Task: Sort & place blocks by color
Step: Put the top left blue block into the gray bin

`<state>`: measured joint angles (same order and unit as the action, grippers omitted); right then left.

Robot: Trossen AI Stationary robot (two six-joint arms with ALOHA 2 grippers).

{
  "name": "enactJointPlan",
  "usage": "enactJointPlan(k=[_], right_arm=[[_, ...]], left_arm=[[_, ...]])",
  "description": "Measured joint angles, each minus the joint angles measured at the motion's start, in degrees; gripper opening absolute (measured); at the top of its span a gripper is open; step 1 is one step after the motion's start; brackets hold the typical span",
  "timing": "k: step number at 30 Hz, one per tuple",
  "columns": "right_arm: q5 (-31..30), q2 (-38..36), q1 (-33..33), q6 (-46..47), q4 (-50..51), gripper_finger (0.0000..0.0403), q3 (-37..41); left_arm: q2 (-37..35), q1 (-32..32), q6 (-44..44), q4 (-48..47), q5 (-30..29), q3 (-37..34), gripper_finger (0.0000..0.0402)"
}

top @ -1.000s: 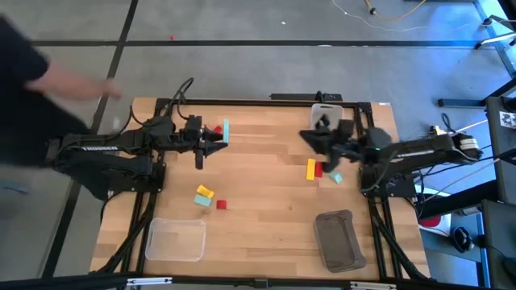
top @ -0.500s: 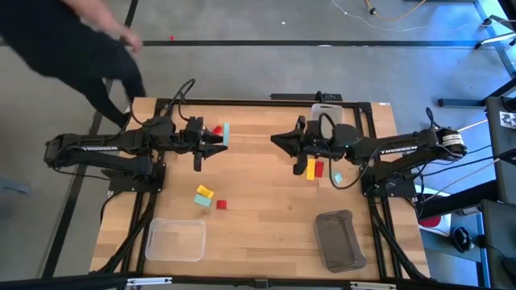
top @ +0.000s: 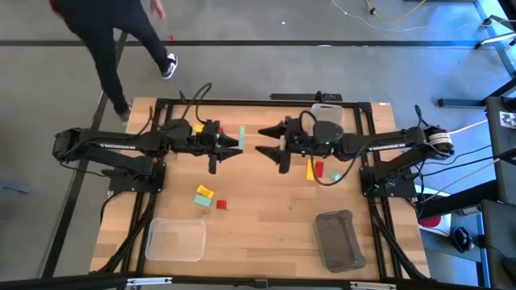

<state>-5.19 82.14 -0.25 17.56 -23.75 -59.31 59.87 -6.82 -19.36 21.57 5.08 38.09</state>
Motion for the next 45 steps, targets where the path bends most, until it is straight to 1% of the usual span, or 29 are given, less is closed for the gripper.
enactJointPlan(k=[3, 7, 10, 12, 16, 19, 22, 27, 36, 42, 44, 45], right_arm=[[0.35, 2.06, -0.11, 0.13, -0.03, 0.0342, -1.28], [0.39, 3.13, -0.97, 1.75, -0.55, 0.0344, -1.62], [2.85, 3.16, -1.65, 4.66, -1.29, 0.0344, -1.66], [4.36, 3.20, -1.80, 4.88, -1.21, 0.0344, -1.66], [4.94, 3.20, -1.80, 5.92, -1.25, 0.0336, -1.66], [5.71, 3.20, -1.80, 6.81, -1.19, 0.0317, -1.66], [6.46, 3.52, -1.79, 7.41, -1.48, 0.0291, -1.66], [6.40, 5.36, -1.80, 9.19, -5.25, 0.0247, -1.66], [7.70, 6.45, -1.82, 9.18, -6.29, 0.0198, -1.62], [7.79, 6.33, -1.86, 8.68, -5.62, 0.0133, -1.62], [7.90, 6.26, -1.84, 8.69, -5.26, 0.0133, -1.62], [8.02, 6.26, -1.84, 8.82, -5.19, 0.0133, -1.62]], left_arm=[[2.42, 0.88, -0.39, 3.68, -0.04, 0.00, 0.0118], [4.42, 2.13, -1.56, 5.19, -0.06, 0.00, 0.0118], [5.67, 3.23, -1.61, 5.39, -0.38, 0.00, 0.0118], [6.28, 3.89, -1.63, 5.58, -1.19, -0.02, 0.0118], [7.44, 4.30, -1.69, 7.38, -1.53, -0.02, 0.0118], [7.37, 4.30, -1.59, 8.10, -2.93, -0.04, 0.0118], [7.38, 3.99, -1.56, 8.02, -3.82, -0.04, 0.0118], [7.38, 3.47, -1.52, 7.74, -2.10, -0.04, 0.0118], [7.38, 3.51, -1.43, 7.67, -2.34, -0.04, 0.0118], [7.35, 3.53, -1.95, 7.73, -2.21, -0.04, 0.0118], [7.35, 3.53, -1.98, 7.67, -2.18, -0.04, 0.0120], [7.36, 3.53, -2.08, 7.59, -2.13, -0.04, 0.0127]])
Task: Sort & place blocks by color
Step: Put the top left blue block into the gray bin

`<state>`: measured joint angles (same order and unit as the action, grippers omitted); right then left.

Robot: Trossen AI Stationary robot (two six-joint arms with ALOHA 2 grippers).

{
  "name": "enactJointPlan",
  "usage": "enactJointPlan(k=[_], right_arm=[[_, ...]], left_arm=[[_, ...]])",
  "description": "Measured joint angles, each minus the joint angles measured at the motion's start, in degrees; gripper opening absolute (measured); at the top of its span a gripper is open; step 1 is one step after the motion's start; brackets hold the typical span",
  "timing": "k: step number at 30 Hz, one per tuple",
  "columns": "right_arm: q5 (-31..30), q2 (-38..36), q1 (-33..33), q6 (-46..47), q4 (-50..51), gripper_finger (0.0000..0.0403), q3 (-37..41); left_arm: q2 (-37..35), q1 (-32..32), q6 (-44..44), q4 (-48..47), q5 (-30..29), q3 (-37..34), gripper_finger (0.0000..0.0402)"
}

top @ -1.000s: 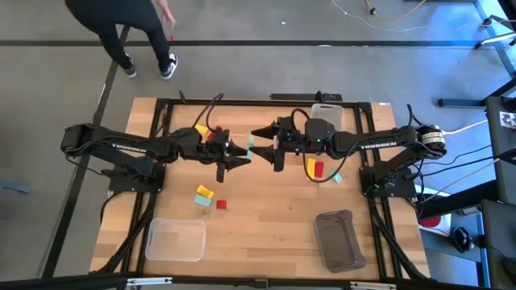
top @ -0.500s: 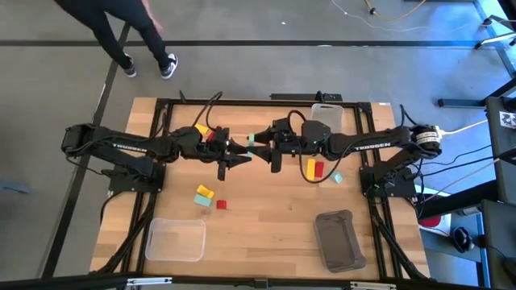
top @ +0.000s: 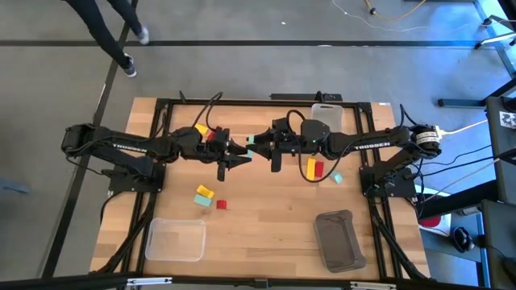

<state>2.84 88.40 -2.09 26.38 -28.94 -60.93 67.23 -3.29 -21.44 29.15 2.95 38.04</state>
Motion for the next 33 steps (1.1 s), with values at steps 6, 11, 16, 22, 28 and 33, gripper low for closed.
enactJointPlan(k=[6, 11, 16, 22, 28, 33], right_arm=[[0.13, -0.41, -0.02, 0.57, 1.17, 0.0133, 0.00], [1.04, -5.18, -0.89, -2.26, 10.64, 0.0133, 0.02], [-1.88, -13.55, -1.51, -7.27, 26.89, 0.0133, 0.00], [-8.62, -23.54, -0.46, -10.48, 38.29, 0.0133, 1.52], [-8.98, -31.77, 1.16, -8.96, 34.62, 0.0133, 8.44], [-10.58, -34.87, 1.27, -7.35, 30.79, 0.0133, 10.78]], left_arm=[[-0.94, -1.65, -2.23, -0.81, 1.78, -0.02, 0.0185], [-6.92, -6.02, -2.41, -8.36, 4.74, -0.04, 0.0202], [-16.13, -10.08, -1.64, -18.15, 5.44, -0.02, 0.0203], [-26.60, -11.34, 1.21, -20.71, 4.53, 0.00, 0.0201], [-30.95, -8.50, 3.17, -20.78, 0.51, 0.00, 0.0201], [-30.84, -6.36, 6.79, -20.82, -2.77, -0.02, 0.0201]])
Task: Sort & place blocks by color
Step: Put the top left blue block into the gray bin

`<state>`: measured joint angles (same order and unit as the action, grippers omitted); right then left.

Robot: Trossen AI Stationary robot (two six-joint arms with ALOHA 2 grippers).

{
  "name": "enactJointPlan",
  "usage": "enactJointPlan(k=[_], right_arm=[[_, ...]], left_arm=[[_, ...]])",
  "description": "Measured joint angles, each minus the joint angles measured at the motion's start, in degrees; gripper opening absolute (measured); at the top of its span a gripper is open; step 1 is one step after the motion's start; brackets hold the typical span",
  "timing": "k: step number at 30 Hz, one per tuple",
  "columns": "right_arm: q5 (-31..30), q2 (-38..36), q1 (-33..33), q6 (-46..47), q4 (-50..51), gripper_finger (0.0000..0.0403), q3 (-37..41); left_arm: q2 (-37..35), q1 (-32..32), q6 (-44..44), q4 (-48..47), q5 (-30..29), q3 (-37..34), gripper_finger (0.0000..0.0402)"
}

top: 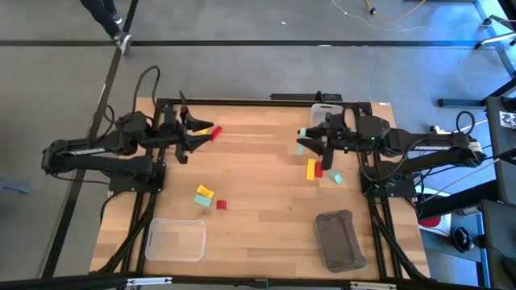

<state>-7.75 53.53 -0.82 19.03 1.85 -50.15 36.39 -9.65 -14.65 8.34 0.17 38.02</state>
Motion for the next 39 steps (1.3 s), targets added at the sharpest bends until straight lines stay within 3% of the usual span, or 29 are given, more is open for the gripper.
enactJointPlan(k=[14, 19, 23, 29, 34, 39], right_arm=[[-3.83, 0.14, -0.40, 2.81, 0.10, 0.0133, 0.06], [-11.13, 2.66, -4.93, 4.51, 16.20, 0.0133, -6.81], [-15.72, 6.30, -13.59, 4.92, 34.23, 0.0133, -12.80], [-10.49, 11.13, -28.82, 4.19, 45.91, 0.0133, -11.62], [-5.34, 15.61, -38.00, 3.26, 44.53, 0.0133, -5.19], [-0.41, 20.03, -42.56, 5.84, 38.65, 0.0133, 1.21]], left_arm=[[-0.03, 0.17, 0.24, 0.26, -1.47, 0.00, 0.0202], [-0.03, 0.17, 0.26, 0.26, -1.88, 0.00, 0.0202], [-0.03, 0.17, 0.29, 0.26, -2.48, 0.00, 0.0202], [-0.03, 0.17, 0.33, 0.26, -2.48, 0.00, 0.0202], [-0.03, 0.17, 0.33, 0.26, -2.50, 0.00, 0.0202], [-0.03, 0.17, 0.35, 0.26, -3.34, 0.00, 0.0202]])
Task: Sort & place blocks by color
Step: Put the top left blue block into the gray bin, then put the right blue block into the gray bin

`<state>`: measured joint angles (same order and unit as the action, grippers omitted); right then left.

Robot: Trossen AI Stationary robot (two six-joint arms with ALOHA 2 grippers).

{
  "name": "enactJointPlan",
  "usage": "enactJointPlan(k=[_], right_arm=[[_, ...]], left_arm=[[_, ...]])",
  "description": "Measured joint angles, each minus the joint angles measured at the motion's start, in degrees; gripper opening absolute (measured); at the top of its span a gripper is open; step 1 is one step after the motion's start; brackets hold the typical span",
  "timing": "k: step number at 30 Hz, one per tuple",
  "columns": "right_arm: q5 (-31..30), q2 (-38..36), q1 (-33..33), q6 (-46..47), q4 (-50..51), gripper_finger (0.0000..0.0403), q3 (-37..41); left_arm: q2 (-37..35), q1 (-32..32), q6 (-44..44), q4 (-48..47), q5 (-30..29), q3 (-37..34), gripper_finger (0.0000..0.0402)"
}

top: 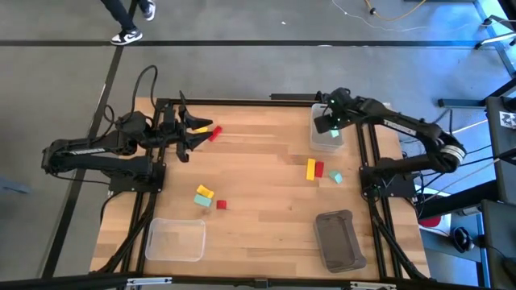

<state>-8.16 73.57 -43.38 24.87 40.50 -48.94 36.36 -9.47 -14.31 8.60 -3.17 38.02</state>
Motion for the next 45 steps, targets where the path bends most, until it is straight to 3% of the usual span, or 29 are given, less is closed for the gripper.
enactJointPlan(k=[12, 18, 22, 27, 32, 38, 45], right_arm=[[2.86, 3.62, -0.87, 4.91, -4.41, 0.0134, 4.81], [4.32, 3.62, -0.83, 5.04, -4.30, 0.0207, 4.84], [5.35, 3.44, -0.83, 4.60, -4.09, 0.0227, 4.84], [4.91, -0.85, -0.83, 1.01, -2.68, 0.0222, 4.87], [4.93, -10.24, -0.17, -2.70, -1.73, 0.0214, 4.87], [12.54, -22.67, 6.51, 1.85, -8.09, 0.0214, 4.87], [19.88, -28.24, 22.35, 4.29, -32.20, 0.0214, 4.84]], left_arm=[[0.00, 0.00, 0.00, 0.00, -0.57, 0.00, 0.0202], [0.00, 0.00, 0.00, 0.00, -0.40, 0.00, 0.0202], [0.00, 0.00, 0.00, 0.00, -0.39, 0.00, 0.0202], [0.00, 0.00, 0.00, -0.02, -0.39, 0.00, 0.0202], [0.00, 0.01, 0.00, -0.05, -0.39, 0.00, 0.0202], [0.00, 0.00, -0.33, -0.34, 1.32, 0.00, 0.0202], [0.02, 0.00, -0.22, -0.48, 4.06, 0.00, 0.0202]])
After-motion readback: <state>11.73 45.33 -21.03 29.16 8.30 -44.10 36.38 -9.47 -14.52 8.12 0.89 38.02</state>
